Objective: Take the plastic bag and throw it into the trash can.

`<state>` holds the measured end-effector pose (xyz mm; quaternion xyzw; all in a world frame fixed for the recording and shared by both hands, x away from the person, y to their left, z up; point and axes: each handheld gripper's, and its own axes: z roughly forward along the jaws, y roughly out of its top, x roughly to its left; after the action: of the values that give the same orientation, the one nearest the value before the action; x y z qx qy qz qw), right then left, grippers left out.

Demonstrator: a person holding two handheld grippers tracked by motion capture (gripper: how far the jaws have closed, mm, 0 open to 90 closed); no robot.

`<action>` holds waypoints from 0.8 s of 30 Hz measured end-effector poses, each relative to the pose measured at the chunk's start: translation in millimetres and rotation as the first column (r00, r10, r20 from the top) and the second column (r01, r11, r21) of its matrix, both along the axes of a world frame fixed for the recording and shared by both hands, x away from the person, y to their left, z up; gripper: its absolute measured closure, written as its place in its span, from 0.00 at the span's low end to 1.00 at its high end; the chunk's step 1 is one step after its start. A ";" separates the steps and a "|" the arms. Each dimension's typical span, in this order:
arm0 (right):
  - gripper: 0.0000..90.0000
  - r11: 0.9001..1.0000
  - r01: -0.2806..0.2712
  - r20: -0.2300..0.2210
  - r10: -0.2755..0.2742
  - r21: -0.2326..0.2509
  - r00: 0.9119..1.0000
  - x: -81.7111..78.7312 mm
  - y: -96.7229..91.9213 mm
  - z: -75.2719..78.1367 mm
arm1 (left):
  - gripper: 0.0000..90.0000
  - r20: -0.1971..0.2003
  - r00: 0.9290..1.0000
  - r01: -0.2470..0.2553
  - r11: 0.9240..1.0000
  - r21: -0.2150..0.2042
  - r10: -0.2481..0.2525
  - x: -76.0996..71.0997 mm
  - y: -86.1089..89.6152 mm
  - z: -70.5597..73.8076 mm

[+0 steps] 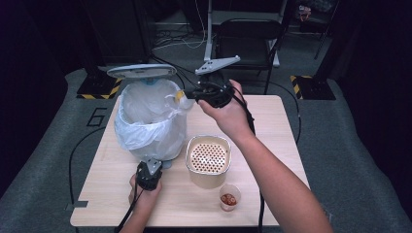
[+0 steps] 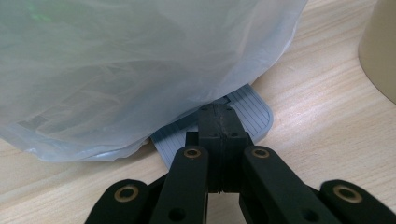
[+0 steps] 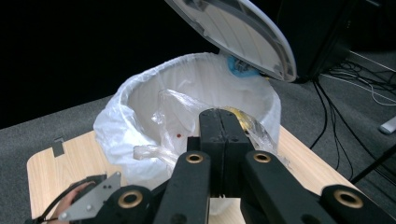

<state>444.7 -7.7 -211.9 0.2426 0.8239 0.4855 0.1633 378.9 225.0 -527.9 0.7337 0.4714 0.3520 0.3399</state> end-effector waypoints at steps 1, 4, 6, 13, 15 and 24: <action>1.00 1.000 -0.009 0.009 0.009 -0.003 1.000 1.9 7.0 -0.5 | 1.00 0.000 1.000 -0.001 1.000 0.001 0.001 0.0 0.1 0.1; 1.00 1.000 -0.014 0.005 0.014 -0.010 1.000 3.2 17.3 -1.7 | 1.00 0.001 1.000 -0.001 1.000 0.001 0.001 0.1 0.1 0.0; 1.00 1.000 -0.018 0.009 0.018 -0.012 1.000 3.9 20.5 -2.4 | 1.00 -0.042 0.999 0.020 1.000 0.003 -0.020 -0.9 1.7 2.9; 1.00 0.999 -0.026 0.009 0.026 -0.018 1.000 9.0 43.6 -9.0 | 1.00 0.000 1.000 -0.001 1.000 0.000 0.001 0.0 0.1 0.0; 1.00 0.999 -0.027 0.007 0.027 -0.020 1.000 10.4 48.2 -11.0 | 1.00 0.001 1.000 -0.002 1.000 0.000 0.002 0.1 0.2 0.0; 1.00 0.999 -0.024 0.011 0.024 -0.028 1.000 17.4 61.3 -18.5 | 1.00 0.002 1.000 -0.001 1.000 0.000 0.001 0.1 0.2 0.0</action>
<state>462.1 53.5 -230.4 0.2276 0.8324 0.4774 0.1652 379.0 225.1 -528.0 0.7330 0.4717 0.3527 0.3403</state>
